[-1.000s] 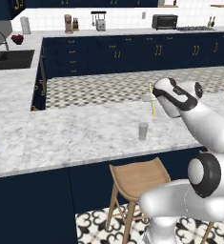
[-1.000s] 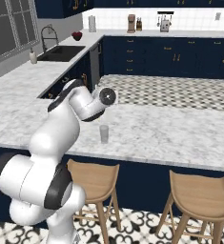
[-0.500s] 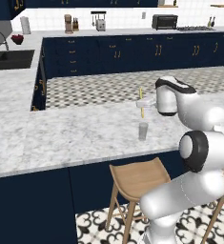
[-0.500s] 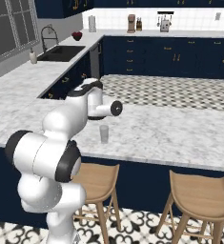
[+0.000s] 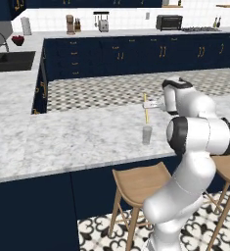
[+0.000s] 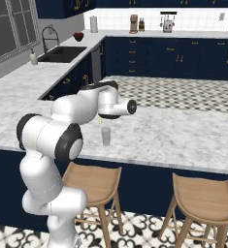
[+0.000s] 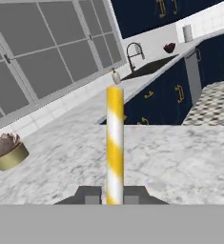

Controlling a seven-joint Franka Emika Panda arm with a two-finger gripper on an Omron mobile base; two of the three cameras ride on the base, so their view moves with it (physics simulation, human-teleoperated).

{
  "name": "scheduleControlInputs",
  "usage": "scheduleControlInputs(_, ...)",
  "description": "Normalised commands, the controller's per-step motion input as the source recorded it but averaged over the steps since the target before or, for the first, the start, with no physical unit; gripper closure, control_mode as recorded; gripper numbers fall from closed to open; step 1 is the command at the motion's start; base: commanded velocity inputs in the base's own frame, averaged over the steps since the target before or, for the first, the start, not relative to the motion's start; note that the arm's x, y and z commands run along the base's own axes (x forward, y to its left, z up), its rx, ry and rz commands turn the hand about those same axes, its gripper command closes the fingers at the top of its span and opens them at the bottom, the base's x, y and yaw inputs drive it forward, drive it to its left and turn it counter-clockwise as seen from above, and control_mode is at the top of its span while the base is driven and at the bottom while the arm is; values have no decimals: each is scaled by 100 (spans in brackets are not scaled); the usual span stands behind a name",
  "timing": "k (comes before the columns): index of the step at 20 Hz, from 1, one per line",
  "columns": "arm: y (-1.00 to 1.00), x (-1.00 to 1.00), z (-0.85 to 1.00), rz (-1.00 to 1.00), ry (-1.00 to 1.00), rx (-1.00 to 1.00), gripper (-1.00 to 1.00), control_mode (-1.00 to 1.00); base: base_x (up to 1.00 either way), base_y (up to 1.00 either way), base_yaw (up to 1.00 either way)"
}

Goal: Take a straw from the drawer in front and place it inside the glass cup on the dining counter.

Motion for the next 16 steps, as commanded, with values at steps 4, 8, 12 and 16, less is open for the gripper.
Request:
scheduleControlInputs(4, -1, 2, -27, 0, 17, 1, 100, -100, 0, 0, 0)
scheduleControlInputs(8, 0, 0, -42, 0, 10, 0, 100, -100, 0, 0, 0)
scheduleControlInputs(12, 1, 10, -22, 0, -3, 0, 100, -100, 0, 0, 0)
scheduleControlInputs(16, 0, 27, -12, 0, -9, 0, 100, -100, 0, 0, 0)
